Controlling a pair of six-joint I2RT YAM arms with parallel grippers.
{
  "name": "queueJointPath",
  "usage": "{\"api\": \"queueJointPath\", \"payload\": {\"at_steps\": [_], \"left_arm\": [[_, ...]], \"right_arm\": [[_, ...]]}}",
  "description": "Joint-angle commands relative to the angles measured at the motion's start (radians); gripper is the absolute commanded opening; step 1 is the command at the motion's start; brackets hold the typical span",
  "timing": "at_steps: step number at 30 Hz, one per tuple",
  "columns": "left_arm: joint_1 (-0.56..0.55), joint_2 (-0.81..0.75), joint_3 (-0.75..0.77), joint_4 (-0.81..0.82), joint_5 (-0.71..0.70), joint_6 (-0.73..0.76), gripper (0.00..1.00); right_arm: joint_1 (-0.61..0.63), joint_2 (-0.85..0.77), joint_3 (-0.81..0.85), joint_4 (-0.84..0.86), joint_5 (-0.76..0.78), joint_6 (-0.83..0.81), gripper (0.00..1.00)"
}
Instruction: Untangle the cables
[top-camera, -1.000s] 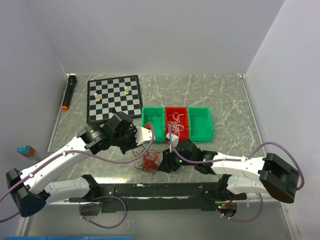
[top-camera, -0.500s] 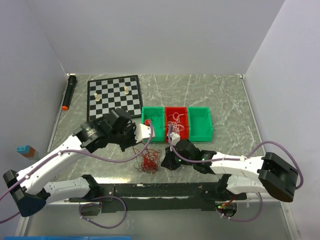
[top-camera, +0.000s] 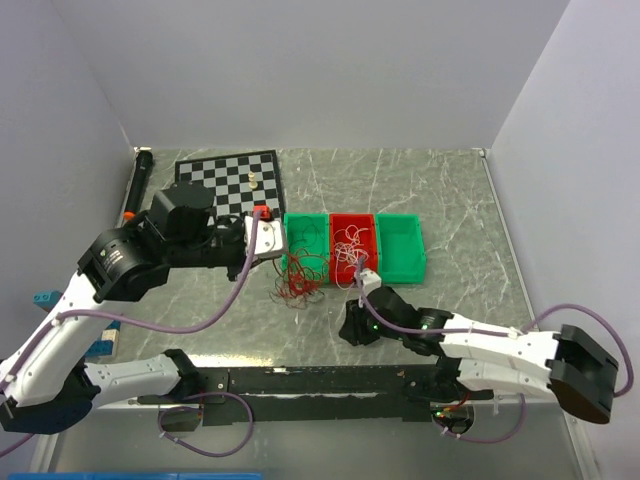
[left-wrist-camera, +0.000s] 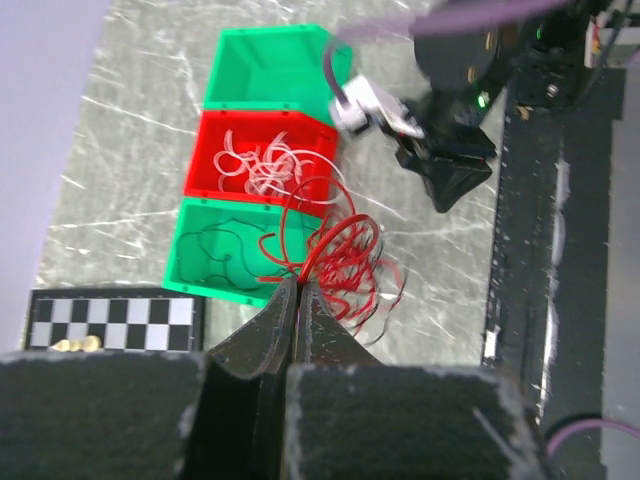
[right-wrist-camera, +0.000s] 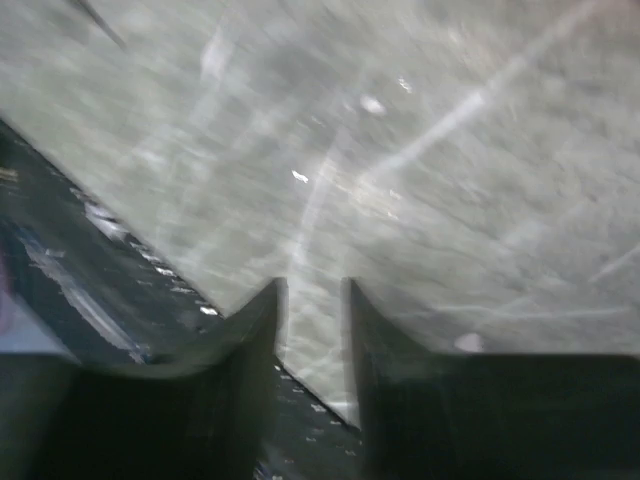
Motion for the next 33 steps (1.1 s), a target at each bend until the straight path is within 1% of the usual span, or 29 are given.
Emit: {"api": "queueJointPath", "payload": {"at_steps": [1,3,5,7,12,16,22,27,31,33], "left_arm": [[0.003,-0.007,-0.010,-0.015,0.046,-0.018,0.01],[0.003,-0.009,-0.022,-0.003,0.039,-0.020,0.01],[0.003,-0.003,-0.028,0.012,0.029,-0.026,0.01],[0.003,0.005,-0.027,0.028,0.025,-0.032,0.01],[0.003,0.023,-0.014,0.045,0.032,-0.049,0.01],[0.003,0.027,-0.024,0.051,0.037,-0.057,0.01],[0.003,0.023,-0.034,0.056,0.029,-0.057,0.01],[0.001,0.034,-0.024,0.056,0.028,-0.060,0.01],[0.003,0.045,-0.010,0.057,0.029,-0.066,0.01],[0.003,0.054,0.001,0.060,0.032,-0.071,0.01]], "right_arm": [[0.009,-0.134,0.036,0.119,0.014,-0.040,0.52],[0.009,-0.175,0.022,0.212,-0.034,-0.059,0.61],[0.012,-0.198,-0.004,0.324,-0.087,-0.080,0.65],[0.010,-0.191,-0.025,0.393,-0.137,-0.087,0.68],[0.010,-0.070,0.007,0.413,-0.242,-0.068,0.67],[0.012,-0.014,-0.009,0.472,-0.279,-0.045,0.66],[0.015,0.001,-0.013,0.466,-0.253,-0.057,0.65],[0.013,-0.022,-0.019,0.437,-0.151,-0.073,0.66],[0.015,-0.048,-0.053,0.447,-0.062,-0.059,0.67],[0.013,-0.039,-0.055,0.452,-0.043,-0.056,0.66]]}}
